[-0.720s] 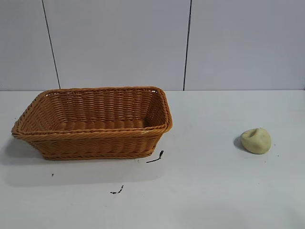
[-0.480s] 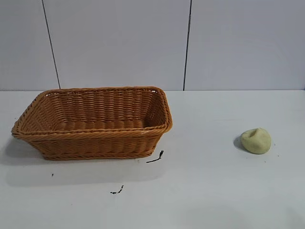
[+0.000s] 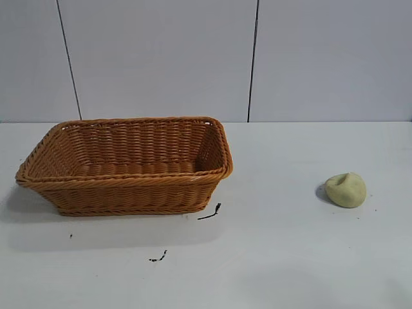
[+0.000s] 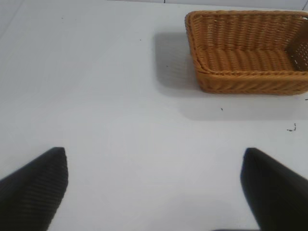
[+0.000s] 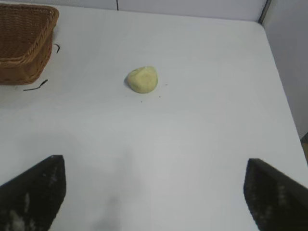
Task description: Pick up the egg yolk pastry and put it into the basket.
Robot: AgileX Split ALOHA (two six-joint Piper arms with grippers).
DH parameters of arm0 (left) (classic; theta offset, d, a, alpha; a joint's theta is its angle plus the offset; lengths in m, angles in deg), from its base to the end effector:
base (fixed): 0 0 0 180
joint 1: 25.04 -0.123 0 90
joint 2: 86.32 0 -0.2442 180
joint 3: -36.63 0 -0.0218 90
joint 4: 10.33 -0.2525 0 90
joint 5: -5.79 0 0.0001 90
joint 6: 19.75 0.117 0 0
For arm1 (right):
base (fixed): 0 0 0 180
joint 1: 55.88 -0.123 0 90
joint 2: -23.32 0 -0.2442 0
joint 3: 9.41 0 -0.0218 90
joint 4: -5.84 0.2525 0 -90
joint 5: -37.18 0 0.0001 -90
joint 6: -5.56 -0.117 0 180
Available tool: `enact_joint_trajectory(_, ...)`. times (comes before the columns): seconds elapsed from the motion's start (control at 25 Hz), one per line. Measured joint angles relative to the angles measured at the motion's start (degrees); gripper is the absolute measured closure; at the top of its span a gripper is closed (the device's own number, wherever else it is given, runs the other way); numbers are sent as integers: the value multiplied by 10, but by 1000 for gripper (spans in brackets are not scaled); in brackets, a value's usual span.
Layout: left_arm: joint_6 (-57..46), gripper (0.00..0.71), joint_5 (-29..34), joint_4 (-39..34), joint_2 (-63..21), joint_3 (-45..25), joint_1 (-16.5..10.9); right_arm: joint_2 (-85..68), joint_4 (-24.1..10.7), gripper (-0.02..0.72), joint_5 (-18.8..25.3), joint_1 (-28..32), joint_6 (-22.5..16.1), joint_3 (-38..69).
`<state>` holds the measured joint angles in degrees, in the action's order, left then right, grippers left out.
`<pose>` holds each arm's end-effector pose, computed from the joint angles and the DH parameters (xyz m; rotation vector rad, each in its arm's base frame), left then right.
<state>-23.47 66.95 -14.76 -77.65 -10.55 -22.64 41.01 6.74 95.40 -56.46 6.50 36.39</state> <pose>0.0596 0.0054 0.2666 -0.0278 2.0397 0.0256 0.0830 0.0024 0.2678 -0.0273 2.1240 0.0154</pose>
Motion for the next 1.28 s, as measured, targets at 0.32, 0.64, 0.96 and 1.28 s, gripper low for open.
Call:
enact_joint_trajectory(0.32, 0, 14, 0, 0, 0, 0, 0, 255, 0, 10, -8, 0, 0, -79)
enact_joint_trajectory(0.64, 0, 14, 0, 0, 0, 0, 0, 557, 0, 10, -14, 0, 0, -212)
enact_joint_trajectory(0.96, 0, 14, 0, 0, 0, 0, 0, 830, -4, 10, -14, 0, 2, -416)
enact_joint_trajectory(1.28, 0, 14, 0, 0, 0, 0, 0, 982, -16, 10, -11, -22, 8, -558)
